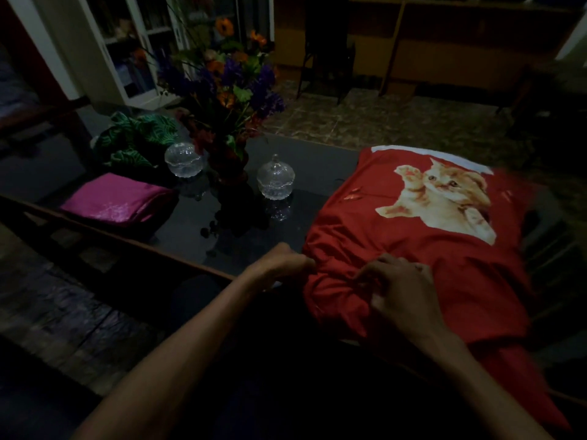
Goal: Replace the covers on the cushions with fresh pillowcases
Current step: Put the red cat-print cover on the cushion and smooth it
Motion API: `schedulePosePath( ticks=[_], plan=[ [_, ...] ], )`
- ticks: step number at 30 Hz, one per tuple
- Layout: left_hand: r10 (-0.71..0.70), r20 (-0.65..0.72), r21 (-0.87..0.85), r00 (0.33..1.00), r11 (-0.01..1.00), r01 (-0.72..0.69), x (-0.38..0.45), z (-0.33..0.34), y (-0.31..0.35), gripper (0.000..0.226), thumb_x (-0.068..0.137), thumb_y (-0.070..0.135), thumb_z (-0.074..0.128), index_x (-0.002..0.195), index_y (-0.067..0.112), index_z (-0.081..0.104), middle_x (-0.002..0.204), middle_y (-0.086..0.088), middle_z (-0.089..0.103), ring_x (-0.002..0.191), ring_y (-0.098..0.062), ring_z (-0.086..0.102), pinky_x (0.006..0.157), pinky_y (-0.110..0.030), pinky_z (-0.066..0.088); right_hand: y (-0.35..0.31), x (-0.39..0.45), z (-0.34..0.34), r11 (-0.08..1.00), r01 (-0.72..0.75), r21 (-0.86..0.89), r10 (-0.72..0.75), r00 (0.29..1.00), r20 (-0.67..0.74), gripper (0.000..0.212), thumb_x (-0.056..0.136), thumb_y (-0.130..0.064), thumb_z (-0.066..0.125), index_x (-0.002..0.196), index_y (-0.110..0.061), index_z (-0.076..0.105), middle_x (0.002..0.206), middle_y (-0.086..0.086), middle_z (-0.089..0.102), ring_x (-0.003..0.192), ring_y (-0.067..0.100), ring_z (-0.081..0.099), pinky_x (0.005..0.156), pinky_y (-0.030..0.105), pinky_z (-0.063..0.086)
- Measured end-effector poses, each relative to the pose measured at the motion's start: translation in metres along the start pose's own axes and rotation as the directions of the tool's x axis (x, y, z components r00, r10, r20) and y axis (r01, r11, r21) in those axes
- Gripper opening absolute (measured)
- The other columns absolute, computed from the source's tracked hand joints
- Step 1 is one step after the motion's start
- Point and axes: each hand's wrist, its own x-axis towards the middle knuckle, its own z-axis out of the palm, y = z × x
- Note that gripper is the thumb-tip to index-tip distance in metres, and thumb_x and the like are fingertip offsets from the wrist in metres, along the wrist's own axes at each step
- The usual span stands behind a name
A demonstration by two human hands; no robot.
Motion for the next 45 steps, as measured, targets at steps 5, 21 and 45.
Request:
schedulePosePath(
  ticks=[5, 21, 45],
  plan=[
    [-0.026, 0.046, -0.038, 0.999, 0.999, 0.027, -0.009, -0.027, -0.012, 0.016, 0.071, 0.024, 0.082, 0.071, 0.019, 0.067, 0.057, 0.003, 0.056, 0.05, -0.012, 0.049, 0.053, -0.022, 0.041, -0.004, 0.019, -0.006, 0.982, -0.07, 0.175, 0.085, 0.993, -0.081, 0.034, 0.062, -0.005, 0.082, 0.078, -0.033, 0.075, 0.079, -0.012, 0.068, 0.066, 0.008, 0.064, 0.065, 0.032, 0.054],
    [0.033, 0.089, -0.02, 0.995, 0.999, -0.031, -0.01, -0.018, -0.01, 0.047, 0.067, 0.055, 0.084, 0.096, 0.018, 0.077, 0.088, 0.0, 0.077, 0.078, -0.016, 0.073, 0.071, -0.035, 0.062, -0.017, 0.05, 0.004, 0.934, -0.194, 0.3, 0.22, 0.974, -0.054, 0.025, 0.076, -0.035, 0.082, 0.1, -0.032, 0.076, 0.089, -0.008, 0.076, 0.081, 0.012, 0.07, 0.08, 0.034, 0.058],
    [-0.035, 0.022, -0.158, 0.999, 0.987, 0.038, -0.024, -0.018, -0.037, 0.042, 0.071, 0.054, 0.084, 0.068, 0.015, 0.068, 0.068, -0.002, 0.068, 0.056, -0.014, 0.059, 0.056, -0.023, 0.044, -0.035, 0.114, 0.032, 0.972, -0.2, 0.121, 0.184, 0.975, 0.127, 0.029, 0.079, -0.029, 0.079, 0.106, -0.031, 0.07, 0.105, -0.005, 0.076, 0.108, 0.023, 0.067, 0.096, 0.042, 0.05]
  ],
)
